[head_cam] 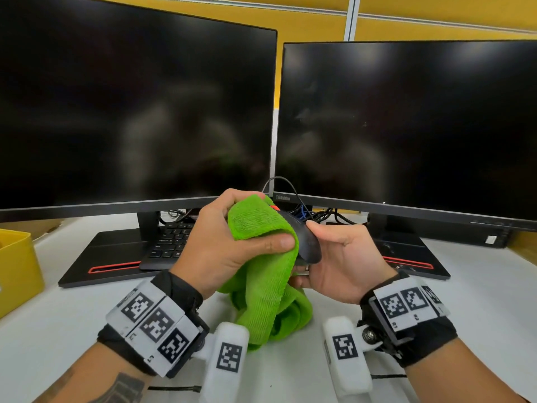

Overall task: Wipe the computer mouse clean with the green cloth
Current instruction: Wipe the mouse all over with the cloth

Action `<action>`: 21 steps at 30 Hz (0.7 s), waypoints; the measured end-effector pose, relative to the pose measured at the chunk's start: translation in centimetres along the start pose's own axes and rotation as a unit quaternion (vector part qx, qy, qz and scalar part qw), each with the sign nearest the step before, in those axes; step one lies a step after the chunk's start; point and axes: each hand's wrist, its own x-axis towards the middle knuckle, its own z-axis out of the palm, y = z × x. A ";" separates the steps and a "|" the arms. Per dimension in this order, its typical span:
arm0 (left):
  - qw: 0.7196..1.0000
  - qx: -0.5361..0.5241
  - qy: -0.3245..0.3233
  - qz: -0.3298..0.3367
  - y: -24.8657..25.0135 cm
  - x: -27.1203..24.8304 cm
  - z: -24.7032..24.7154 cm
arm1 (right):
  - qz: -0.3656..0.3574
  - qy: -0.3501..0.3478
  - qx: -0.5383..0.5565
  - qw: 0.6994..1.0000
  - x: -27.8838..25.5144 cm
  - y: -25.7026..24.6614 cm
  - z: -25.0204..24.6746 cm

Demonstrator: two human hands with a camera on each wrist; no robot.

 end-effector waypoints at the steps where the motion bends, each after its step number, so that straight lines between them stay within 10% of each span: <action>1: 1.000 0.001 0.001 0.001 0.0 0.0 0.0 | 0.000 0.005 0.003 1.000 0.0 0.0 0.0; 21: 0.997 0.029 0.068 -0.011 -0.4 0.4 -0.2 | 0.016 0.044 0.020 0.999 0.0 -0.2 -0.1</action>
